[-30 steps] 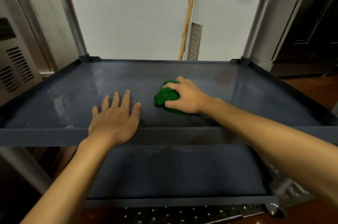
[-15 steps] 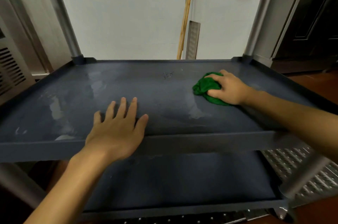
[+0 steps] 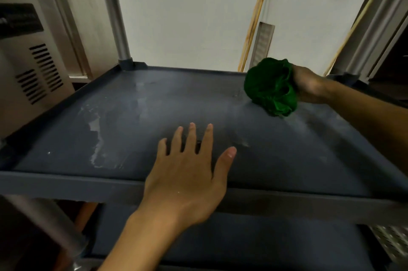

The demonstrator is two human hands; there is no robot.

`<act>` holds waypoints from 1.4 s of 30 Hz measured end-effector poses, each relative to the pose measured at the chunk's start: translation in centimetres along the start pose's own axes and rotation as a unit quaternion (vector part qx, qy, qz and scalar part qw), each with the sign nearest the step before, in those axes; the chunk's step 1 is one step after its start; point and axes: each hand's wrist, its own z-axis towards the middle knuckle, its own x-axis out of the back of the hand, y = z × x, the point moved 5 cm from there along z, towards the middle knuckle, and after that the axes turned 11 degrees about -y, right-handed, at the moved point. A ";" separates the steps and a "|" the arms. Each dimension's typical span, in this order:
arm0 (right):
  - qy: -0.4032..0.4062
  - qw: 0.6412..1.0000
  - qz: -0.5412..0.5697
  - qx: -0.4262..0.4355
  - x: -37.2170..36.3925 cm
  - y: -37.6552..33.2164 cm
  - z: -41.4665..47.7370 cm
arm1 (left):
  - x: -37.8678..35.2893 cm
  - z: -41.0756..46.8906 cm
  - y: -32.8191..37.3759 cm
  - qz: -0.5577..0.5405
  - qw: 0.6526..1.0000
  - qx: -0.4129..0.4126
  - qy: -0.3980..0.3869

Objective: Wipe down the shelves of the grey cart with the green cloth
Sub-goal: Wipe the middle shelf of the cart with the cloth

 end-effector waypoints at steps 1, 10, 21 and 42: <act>-0.030 0.997 0.068 0.003 -0.6 -0.1 -0.4 | 0.0 0.0 0.0 0.002 1.000 0.001 0.005; 0.151 0.922 -0.351 -0.060 2.9 -1.4 -4.0 | 0.2 -0.1 0.2 0.012 1.000 0.014 0.008; 0.033 0.797 -0.598 -0.082 -3.7 1.5 -1.8 | 0.5 -0.7 0.5 0.008 1.000 0.018 0.016; 0.196 0.805 -0.557 -0.054 -11.0 -0.8 10.9 | 6.7 -3.0 -6.7 -0.099 0.953 -0.089 0.273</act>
